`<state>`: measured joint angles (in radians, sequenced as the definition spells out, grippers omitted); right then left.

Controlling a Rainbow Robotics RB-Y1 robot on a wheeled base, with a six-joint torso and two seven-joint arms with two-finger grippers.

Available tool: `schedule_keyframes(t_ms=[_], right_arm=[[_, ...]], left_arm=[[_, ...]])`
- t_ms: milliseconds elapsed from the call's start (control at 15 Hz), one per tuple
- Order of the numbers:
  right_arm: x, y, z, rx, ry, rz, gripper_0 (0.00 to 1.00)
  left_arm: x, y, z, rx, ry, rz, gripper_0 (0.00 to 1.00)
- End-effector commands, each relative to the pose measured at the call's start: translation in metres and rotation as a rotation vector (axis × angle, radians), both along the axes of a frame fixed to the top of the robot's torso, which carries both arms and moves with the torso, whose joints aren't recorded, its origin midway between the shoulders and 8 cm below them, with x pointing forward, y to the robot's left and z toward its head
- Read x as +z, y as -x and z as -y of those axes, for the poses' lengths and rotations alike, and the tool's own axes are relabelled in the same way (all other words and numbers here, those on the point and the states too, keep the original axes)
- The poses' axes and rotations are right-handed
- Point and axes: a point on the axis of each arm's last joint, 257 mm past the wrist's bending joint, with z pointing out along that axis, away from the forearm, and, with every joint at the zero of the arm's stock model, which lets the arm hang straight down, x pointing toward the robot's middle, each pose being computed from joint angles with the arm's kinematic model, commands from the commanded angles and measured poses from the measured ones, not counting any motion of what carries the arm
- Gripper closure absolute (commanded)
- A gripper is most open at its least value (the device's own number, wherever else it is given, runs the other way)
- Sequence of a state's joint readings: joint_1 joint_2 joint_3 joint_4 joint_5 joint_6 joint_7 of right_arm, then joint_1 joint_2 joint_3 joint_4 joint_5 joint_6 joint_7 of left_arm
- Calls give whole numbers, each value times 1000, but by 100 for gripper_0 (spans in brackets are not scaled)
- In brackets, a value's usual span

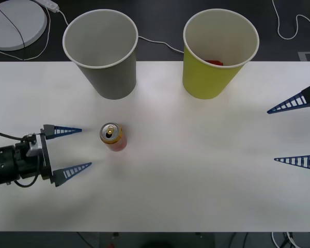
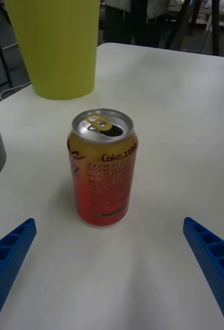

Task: Put the can into the green bin and the plastic bottle into the gray bin

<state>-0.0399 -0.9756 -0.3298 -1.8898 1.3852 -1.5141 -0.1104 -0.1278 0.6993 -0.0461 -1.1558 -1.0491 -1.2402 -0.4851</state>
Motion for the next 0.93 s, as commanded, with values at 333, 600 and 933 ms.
schedule_keyframes(t_ms=[333, 600, 933], right_arm=[[0, 0, 0, 0, 0, 0, 0], [0, 0, 0, 0, 0, 0, 0], [0, 0, 0, 0, 0, 0, 0]], left_arm=[[-5, -17, 24, 35, 49, -1, 0], [-8, -24, 43, 46, 87, -7, 0], [-12, -30, 64, 56, 112, -5, 0]])
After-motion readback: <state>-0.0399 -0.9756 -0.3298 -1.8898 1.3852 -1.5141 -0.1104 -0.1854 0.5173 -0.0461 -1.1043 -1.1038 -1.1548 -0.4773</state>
